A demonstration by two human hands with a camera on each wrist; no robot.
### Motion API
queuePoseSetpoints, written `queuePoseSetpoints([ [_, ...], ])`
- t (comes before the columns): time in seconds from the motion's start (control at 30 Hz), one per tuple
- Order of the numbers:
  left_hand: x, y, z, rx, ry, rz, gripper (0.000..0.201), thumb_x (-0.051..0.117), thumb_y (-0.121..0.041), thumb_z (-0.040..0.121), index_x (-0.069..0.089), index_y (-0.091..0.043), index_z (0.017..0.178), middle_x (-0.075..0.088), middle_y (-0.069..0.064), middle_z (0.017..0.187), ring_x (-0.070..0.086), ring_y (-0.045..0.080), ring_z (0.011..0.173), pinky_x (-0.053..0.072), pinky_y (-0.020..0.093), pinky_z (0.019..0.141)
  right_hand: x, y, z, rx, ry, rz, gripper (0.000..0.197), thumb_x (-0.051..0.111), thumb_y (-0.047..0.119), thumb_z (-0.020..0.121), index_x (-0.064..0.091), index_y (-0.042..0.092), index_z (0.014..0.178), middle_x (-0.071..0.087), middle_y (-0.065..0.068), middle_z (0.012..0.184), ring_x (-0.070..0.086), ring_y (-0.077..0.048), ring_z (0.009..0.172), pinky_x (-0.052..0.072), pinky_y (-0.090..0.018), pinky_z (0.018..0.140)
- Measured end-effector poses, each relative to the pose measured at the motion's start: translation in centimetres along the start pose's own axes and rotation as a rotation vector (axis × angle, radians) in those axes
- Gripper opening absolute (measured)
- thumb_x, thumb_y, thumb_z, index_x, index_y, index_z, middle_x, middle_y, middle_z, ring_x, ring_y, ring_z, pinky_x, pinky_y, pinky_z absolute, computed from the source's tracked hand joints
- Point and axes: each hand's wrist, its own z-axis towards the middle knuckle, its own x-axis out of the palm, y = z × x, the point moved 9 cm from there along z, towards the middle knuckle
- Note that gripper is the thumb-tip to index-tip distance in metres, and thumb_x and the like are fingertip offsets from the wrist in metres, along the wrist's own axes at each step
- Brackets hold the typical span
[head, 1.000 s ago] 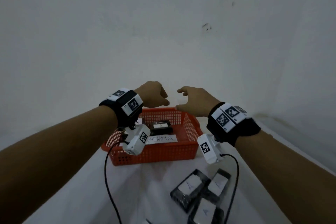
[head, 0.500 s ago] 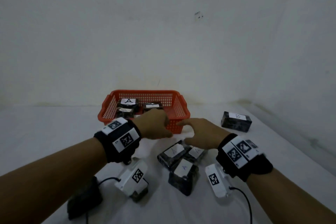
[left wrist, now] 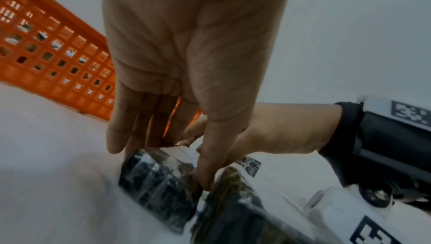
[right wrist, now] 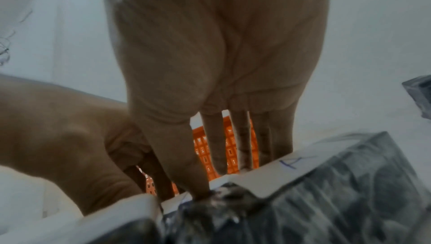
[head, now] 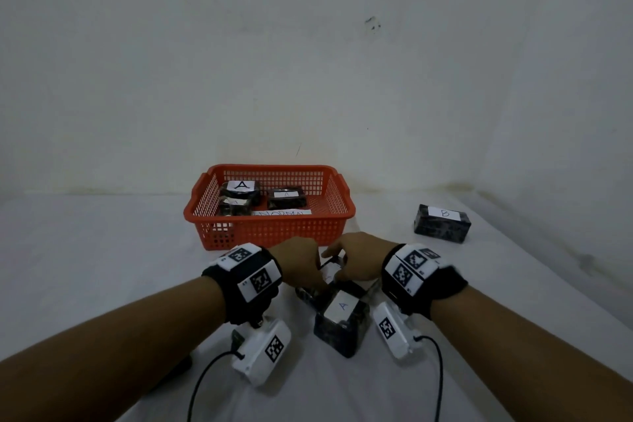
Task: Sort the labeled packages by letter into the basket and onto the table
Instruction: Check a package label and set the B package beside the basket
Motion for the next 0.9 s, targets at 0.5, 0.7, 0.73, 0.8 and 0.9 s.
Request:
queuePoseSetpoints([
  [0.5, -6.4, 3.6, -1.9, 0.132, -0.224, -0.481, 0.043, 0.073, -0.035, 0.089, 0.067, -0.02, 0.129, 0.072, -0.004, 0.109, 0.068, 0.009, 0.095, 0.056, 0.022, 0.083, -5.4, -1.9, 0.1, -0.122, -0.279, 0.383, 0.054, 0.086, 0.042, 0.08, 0.068, 0.022, 0.128, 0.068, 0.006, 0.118, 0.064, -0.012, 0.105, 0.051, -0.028, 0.09],
  [0.7, -9.2, 5.8, -4.8, 0.223, -0.467, -0.696, 0.032, 0.074, -0.025, 0.09, 0.07, -0.021, 0.122, 0.075, -0.005, 0.106, 0.07, 0.004, 0.093, 0.053, 0.012, 0.079, -7.4, -0.6, -0.5, -0.268, -0.381, 0.795, 0.039, 0.082, 0.033, 0.087, 0.073, 0.014, 0.12, 0.074, -0.003, 0.114, 0.07, -0.016, 0.105, 0.054, -0.025, 0.088],
  [0.73, -9.2, 6.3, -5.0, 0.226, -0.479, -0.751, 0.031, 0.074, -0.024, 0.09, 0.071, -0.02, 0.121, 0.075, -0.003, 0.107, 0.071, 0.007, 0.094, 0.055, 0.018, 0.085, -7.4, -0.1, -0.5, -0.288, -0.392, 0.863, 0.041, 0.083, 0.034, 0.086, 0.073, 0.014, 0.121, 0.075, -0.006, 0.116, 0.071, -0.019, 0.108, 0.056, -0.029, 0.092],
  [0.8, -9.2, 7.1, -5.3, 0.229, -0.493, -0.818, 0.032, 0.074, -0.024, 0.09, 0.071, -0.02, 0.121, 0.077, -0.001, 0.107, 0.073, 0.012, 0.098, 0.057, 0.031, 0.092, -7.2, 1.1, -0.1, -0.322, -0.413, 0.946, 0.043, 0.081, 0.034, 0.085, 0.074, 0.012, 0.121, 0.076, -0.012, 0.116, 0.073, -0.026, 0.11, 0.058, -0.036, 0.098],
  [0.9, -9.1, 8.0, -6.3, 0.253, -0.544, -0.975, 0.029, 0.071, -0.018, 0.092, 0.072, -0.016, 0.121, 0.077, 0.002, 0.11, 0.074, 0.016, 0.102, 0.059, 0.031, 0.092, -7.1, 2.8, 0.4, -0.357, -0.479, 1.044, 0.031, 0.08, 0.024, 0.089, 0.076, 0.006, 0.114, 0.076, -0.022, 0.11, 0.074, -0.036, 0.105, 0.058, -0.045, 0.097],
])
